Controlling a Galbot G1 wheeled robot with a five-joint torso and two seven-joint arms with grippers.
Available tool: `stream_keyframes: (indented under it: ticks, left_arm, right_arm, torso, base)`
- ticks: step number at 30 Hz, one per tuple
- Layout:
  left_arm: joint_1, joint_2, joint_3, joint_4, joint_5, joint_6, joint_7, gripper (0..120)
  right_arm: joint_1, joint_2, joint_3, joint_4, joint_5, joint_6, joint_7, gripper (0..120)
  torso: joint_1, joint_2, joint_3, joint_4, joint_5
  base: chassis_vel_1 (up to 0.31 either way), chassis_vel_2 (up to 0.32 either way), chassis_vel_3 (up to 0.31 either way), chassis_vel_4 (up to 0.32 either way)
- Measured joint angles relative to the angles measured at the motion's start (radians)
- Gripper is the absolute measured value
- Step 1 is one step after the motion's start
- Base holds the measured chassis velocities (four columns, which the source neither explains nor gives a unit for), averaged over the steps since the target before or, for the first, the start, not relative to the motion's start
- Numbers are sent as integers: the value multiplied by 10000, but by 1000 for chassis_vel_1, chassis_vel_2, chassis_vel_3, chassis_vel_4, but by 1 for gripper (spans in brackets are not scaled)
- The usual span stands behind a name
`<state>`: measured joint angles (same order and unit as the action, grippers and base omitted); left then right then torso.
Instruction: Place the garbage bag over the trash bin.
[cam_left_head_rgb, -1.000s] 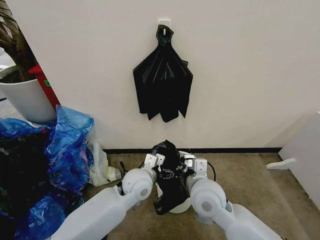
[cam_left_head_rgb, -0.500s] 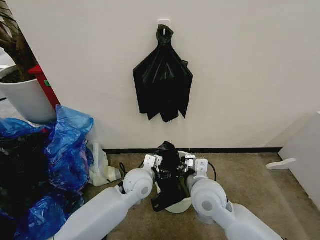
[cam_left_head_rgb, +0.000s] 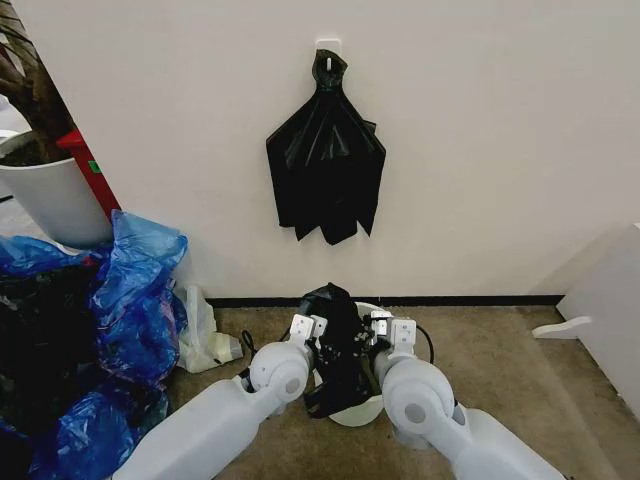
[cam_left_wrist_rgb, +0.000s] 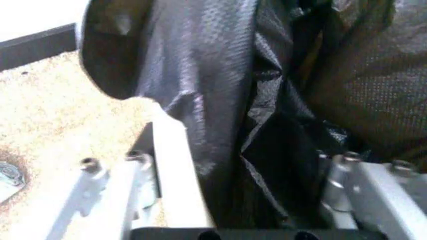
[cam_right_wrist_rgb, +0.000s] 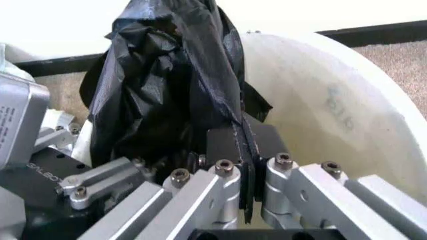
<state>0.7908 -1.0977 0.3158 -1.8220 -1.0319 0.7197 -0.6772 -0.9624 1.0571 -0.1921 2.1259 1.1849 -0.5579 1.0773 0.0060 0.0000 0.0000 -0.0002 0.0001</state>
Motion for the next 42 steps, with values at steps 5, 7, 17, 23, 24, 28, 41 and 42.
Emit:
stream_keyframes:
  ticks: [5, 7, 17, 23, 24, 28, 41, 42]
  left_arm:
    - [42, -36, -5, 7, -101, -69, -86, 34]
    - [63, -55, -20, 7, -153, -82, -114, 29]
    - [409, -111, -182, -124, -143, -682, -541, 4]
    - [550, -62, -643, -438, -97, -1086, -989, 2]
    - [554, -30, -727, -516, -75, -1160, -1075, 2]
    - [536, 114, -1001, -791, 16, -1426, -1181, 2]
    - [395, 924, -2333, -2159, -152, -1793, -774, 2]
    - [423, 1010, -2505, -2271, -198, -1791, -691, 2]
  right_arm:
    - [-29, -27, 53, 51, -3, 0, 3, 0]
    - [-40, -37, 65, 65, -3, 0, 3, 0]
    - [-198, -104, 166, 316, -97, 1, 18, 0]
    - [-211, -272, 370, 706, -86, 23, 58, 0]
    - [-222, -308, 442, 835, -84, 24, 58, 0]
    - [-255, -460, 688, 1339, -16, 25, 47, 0]
    - [-586, -1455, 2270, 2762, 282, -124, -449, 0]
    - [-595, -1508, 2428, 2765, 315, -143, -491, 0]
  torso:
    - [0, 0, 0, 0, 0]
    - [0, 0, 0, 0, 0]
    - [0, 1, -1, -1, -3]
    - [0, 0, 2, 0, -1]
    - [0, 0, 2, 0, -1]
    - [0, 0, 2, 0, -1]
    - [0, 0, 0, -1, -2]
    - [0, 0, 0, -1, -1]
  base:
    - [0, 0, 0, 0]
    - [0, 0, 0, 0]
    - [0, 0, 0, 0]
    - [0, 0, 0, 0]
    - [0, 0, 0, 0]
    - [0, 0, 0, 0]
    - [0, 0, 0, 0]
    - [0, 0, 0, 0]
